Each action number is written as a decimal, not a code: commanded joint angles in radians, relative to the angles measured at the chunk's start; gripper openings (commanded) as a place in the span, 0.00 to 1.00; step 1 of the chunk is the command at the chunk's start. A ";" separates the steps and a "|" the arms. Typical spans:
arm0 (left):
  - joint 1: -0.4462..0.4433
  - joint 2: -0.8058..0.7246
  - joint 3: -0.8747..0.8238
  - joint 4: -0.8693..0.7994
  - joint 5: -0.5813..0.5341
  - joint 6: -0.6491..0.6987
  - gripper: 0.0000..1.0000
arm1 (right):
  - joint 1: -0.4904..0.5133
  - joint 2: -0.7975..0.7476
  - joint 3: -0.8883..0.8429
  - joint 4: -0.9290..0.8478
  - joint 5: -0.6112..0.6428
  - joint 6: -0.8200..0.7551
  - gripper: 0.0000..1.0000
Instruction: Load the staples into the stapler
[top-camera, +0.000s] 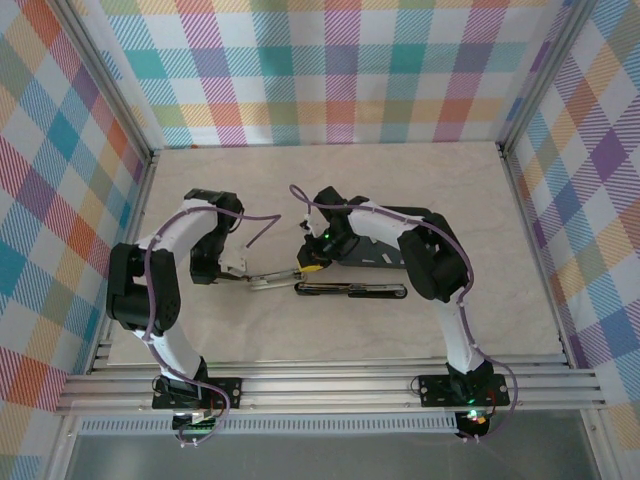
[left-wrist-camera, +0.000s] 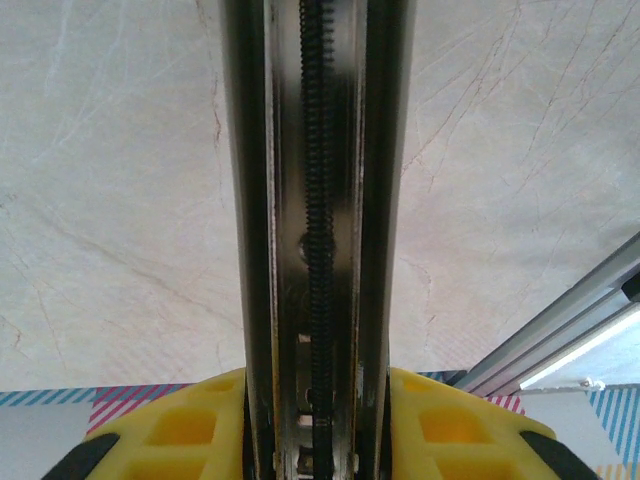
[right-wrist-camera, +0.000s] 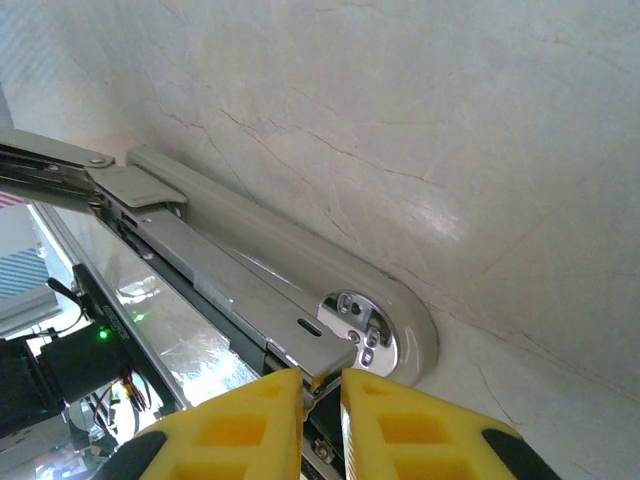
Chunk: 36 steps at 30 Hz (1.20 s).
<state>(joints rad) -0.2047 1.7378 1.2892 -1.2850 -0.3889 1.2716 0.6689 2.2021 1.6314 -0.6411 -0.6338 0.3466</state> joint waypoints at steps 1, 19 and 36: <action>-0.025 0.009 0.045 -0.061 -0.013 -0.028 0.26 | 0.008 -0.041 -0.032 0.048 -0.052 0.031 0.19; -0.088 0.060 0.133 -0.145 -0.058 -0.089 0.26 | 0.009 -0.073 -0.087 0.165 -0.108 0.092 0.19; -0.116 0.072 0.198 -0.229 -0.049 -0.181 0.27 | 0.005 -0.083 -0.123 0.170 -0.082 0.124 0.33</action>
<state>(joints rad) -0.2939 1.8206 1.4471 -1.4559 -0.4637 1.1133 0.6670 2.1368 1.5150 -0.4858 -0.6937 0.4595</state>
